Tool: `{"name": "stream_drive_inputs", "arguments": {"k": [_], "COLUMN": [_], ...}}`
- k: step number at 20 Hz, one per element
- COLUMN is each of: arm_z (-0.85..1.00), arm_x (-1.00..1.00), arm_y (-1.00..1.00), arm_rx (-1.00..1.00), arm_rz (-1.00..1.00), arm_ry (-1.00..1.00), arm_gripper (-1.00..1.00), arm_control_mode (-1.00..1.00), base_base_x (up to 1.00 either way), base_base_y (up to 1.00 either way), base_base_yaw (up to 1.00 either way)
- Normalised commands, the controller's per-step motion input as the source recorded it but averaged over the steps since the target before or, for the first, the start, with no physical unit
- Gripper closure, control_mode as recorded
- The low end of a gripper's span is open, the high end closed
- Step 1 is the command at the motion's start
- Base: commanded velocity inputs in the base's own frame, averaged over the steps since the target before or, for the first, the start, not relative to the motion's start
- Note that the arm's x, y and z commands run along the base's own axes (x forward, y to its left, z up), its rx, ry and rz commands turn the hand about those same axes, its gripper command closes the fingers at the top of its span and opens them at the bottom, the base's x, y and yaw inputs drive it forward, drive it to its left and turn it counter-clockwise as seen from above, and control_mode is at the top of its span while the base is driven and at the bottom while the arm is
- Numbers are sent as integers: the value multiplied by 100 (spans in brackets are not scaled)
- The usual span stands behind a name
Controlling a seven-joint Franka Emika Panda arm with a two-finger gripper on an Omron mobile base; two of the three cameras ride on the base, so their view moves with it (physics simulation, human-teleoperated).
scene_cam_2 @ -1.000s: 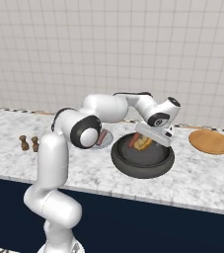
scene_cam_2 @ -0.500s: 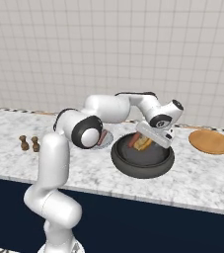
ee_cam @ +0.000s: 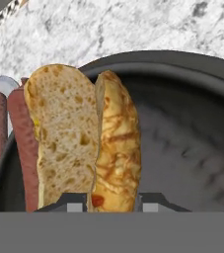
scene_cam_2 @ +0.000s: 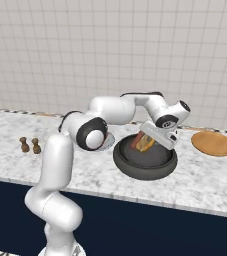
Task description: Place one bun and one sausage from the bowl on each plate.
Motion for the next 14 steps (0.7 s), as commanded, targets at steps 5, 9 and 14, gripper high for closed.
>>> {"name": "stream_drive_inputs", "arguments": {"k": [5, 9, 14], "arm_z": [-80, -10, 92], "arm_x": [0, -46, -68], "arm_y": [20, 13, 25], "arm_rx": [0, 1, -9], "arm_rz": [0, 0, 0], "arm_ry": [0, -17, -32], "arm_gripper": [100, 100, 100], "arm_control_mode": [-100, -100, -100], "base_base_x": [0, 0, 0], "base_base_y": [0, 0, 0], "base_base_yaw": [0, 0, 0]}}
